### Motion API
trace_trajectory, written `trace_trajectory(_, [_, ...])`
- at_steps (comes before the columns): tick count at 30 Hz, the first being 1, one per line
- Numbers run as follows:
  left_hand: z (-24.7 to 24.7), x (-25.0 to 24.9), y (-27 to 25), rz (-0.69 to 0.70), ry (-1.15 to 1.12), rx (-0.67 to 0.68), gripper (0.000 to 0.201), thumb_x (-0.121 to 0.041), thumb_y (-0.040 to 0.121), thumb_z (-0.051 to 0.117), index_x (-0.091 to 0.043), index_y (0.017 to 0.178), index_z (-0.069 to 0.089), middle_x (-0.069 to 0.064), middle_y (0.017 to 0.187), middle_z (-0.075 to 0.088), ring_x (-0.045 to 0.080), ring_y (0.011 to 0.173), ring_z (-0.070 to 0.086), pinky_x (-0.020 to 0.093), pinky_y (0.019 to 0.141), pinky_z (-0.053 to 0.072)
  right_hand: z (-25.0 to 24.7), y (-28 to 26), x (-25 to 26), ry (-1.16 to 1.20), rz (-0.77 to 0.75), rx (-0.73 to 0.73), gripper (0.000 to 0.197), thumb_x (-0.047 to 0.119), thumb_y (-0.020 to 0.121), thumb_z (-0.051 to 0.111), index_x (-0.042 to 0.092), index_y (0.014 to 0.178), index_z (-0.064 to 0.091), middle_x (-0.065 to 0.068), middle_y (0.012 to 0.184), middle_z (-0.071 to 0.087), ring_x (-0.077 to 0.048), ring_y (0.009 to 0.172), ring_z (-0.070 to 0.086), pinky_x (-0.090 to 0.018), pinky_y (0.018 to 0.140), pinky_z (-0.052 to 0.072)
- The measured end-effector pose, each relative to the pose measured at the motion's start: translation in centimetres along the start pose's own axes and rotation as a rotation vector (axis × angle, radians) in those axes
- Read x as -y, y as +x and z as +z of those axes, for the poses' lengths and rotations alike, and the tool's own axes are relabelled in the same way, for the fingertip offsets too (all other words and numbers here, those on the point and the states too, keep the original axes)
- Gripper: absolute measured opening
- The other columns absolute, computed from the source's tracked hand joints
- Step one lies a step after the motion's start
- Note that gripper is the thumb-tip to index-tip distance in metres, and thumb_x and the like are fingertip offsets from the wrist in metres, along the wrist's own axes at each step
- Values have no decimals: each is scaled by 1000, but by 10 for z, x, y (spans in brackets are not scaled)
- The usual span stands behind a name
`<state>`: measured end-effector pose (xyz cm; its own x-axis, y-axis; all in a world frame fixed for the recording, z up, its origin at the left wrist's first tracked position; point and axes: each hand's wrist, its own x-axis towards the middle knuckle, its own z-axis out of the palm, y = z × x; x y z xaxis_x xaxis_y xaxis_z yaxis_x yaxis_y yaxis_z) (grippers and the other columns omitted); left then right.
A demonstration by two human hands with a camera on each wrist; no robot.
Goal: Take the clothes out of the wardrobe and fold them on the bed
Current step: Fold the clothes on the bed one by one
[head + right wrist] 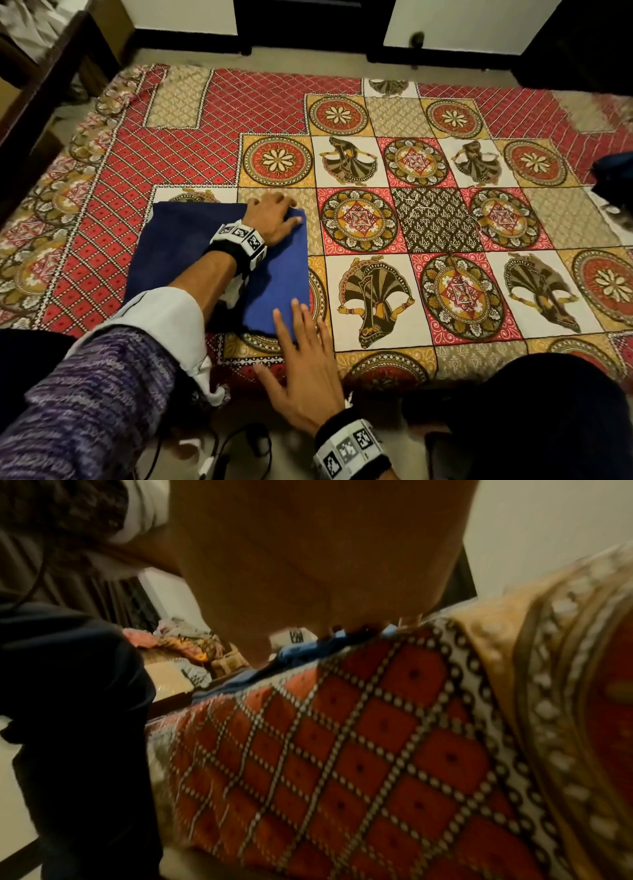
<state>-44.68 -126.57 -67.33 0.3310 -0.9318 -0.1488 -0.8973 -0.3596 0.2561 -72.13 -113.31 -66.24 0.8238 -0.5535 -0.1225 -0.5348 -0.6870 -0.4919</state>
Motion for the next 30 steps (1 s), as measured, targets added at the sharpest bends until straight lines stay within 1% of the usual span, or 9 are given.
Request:
trace_trajectory(6, [-24, 29, -33, -59, -71, -6, 89, -75, 93, 31, -15, 159, 23, 10, 166, 19, 28, 153, 18, 60, 122, 11, -4, -4, -1, 30, 57, 68, 75, 73, 102, 20, 38, 164, -5, 7, 169, -26, -10, 155, -24, -45, 129, -7])
trace_trajectory(10, [-53, 72, -87, -210, -37, 54, 96, -69, 88, 55, -17, 160, 19, 8, 168, 9, 29, 154, 13, 62, 119, 17, -25, 17, 1, 221, 178, -67, 72, 67, 104, 30, 32, 165, 14, 3, 173, 5, -13, 159, 8, -41, 129, 14])
trace_trajectory(12, [-54, 99, -125, -388, -97, 64, 99, -56, 83, 73, -9, 157, 25, 16, 163, 20, 36, 149, 25, 58, 117, 29, -33, 42, -2, 322, 253, -119, 71, 63, 101, 42, 26, 160, 28, 0, 167, 31, -20, 152, 31, -44, 122, 33])
trace_trajectory(16, [-49, 140, -170, -670, -536, 46, 72, -46, 61, 93, -3, 114, 70, 12, 109, 71, 30, 103, 67, 43, 90, 55, -43, 93, -3, 452, 484, -89, 52, 43, 90, 66, 19, 134, 53, -3, 129, 68, -30, 114, 65, -37, 93, 53])
trace_trajectory(19, [-54, 137, -174, -775, -768, -37, 25, -19, 70, 91, -7, 82, 73, 2, 70, 73, 24, 75, 72, 27, 58, 52, -47, 115, -6, 621, 662, -85, 36, 40, 81, 72, 19, 110, 67, -1, 106, 75, -27, 95, 70, -42, 88, 58])
trace_trajectory(22, [-62, 128, -177, -861, -916, -36, 20, -2, 75, 83, -5, 68, 65, -5, 45, 62, 12, 43, 62, 18, 38, 43, -51, 126, -11, 850, 757, -81, 22, 35, 67, 79, 14, 72, 74, -5, 78, 75, -25, 74, 65, -43, 72, 57])
trace_trajectory(26, [-59, 140, -170, -925, -1071, 11, 38, -12, 58, 94, 4, 87, 75, 17, 85, 77, 31, 76, 74, 40, 69, 61, -60, 131, -8, 1064, 808, -7, 19, 18, 76, 86, 2, 85, 78, -14, 90, 78, -31, 80, 74, -37, 73, 60])
trace_trajectory(28, [-63, 135, -170, -930, -1129, 51, 35, -8, 64, 91, 4, 92, 75, 17, 85, 77, 36, 81, 74, 44, 72, 60, -64, 132, -4, 1077, 816, 20, 21, 18, 79, 85, 4, 94, 79, -12, 93, 79, -29, 85, 74, -37, 78, 59])
trace_trajectory(30, [-67, 126, -172, -919, -1155, 79, 23, -2, 71, 85, 5, 90, 73, 14, 73, 76, 35, 74, 71, 38, 65, 57, -63, 136, -4, 1047, 810, 12, 16, 19, 81, 84, 7, 89, 78, -6, 86, 77, -21, 76, 68, -28, 67, 54])
